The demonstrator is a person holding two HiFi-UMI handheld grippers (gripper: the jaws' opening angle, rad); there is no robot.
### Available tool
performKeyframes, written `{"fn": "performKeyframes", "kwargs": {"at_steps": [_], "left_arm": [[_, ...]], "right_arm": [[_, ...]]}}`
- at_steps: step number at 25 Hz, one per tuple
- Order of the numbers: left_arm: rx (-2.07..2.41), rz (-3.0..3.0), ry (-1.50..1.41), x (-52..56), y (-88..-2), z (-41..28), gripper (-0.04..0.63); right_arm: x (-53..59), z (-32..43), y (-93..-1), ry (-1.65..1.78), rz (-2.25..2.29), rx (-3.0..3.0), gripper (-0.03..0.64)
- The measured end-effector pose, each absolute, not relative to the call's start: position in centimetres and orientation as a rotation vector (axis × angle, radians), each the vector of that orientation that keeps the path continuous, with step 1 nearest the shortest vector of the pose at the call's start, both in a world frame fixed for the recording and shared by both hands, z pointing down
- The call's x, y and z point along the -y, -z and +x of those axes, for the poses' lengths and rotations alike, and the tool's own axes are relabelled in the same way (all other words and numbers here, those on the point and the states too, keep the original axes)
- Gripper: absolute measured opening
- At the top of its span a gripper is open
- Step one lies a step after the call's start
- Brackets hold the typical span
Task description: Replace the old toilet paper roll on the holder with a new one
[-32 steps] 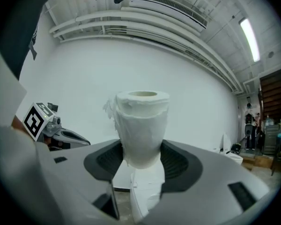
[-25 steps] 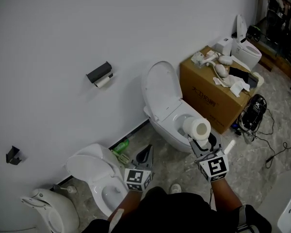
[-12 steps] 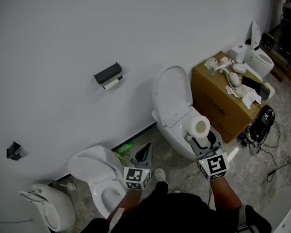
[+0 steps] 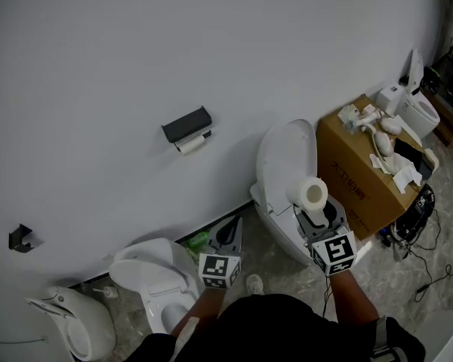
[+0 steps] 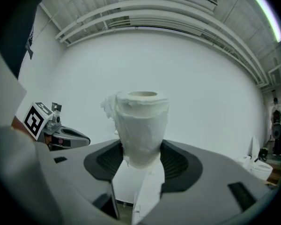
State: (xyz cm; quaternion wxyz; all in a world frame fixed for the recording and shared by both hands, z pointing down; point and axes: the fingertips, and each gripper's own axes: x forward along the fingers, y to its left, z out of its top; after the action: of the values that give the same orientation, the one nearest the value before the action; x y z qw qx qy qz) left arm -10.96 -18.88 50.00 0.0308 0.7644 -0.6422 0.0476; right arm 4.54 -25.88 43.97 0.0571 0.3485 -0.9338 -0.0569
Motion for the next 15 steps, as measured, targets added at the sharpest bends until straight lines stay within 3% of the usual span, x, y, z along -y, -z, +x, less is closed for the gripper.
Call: {"fn": "performKeyframes", "kwargs": {"at_steps": [15], "left_arm": [[2.038, 2.348, -0.142, 24.4, -48.5, -20.9, 0.006]], "right_arm": [[30.5, -8.2, -44.5, 0.167, 0.881, 2.859, 0.239]]}}
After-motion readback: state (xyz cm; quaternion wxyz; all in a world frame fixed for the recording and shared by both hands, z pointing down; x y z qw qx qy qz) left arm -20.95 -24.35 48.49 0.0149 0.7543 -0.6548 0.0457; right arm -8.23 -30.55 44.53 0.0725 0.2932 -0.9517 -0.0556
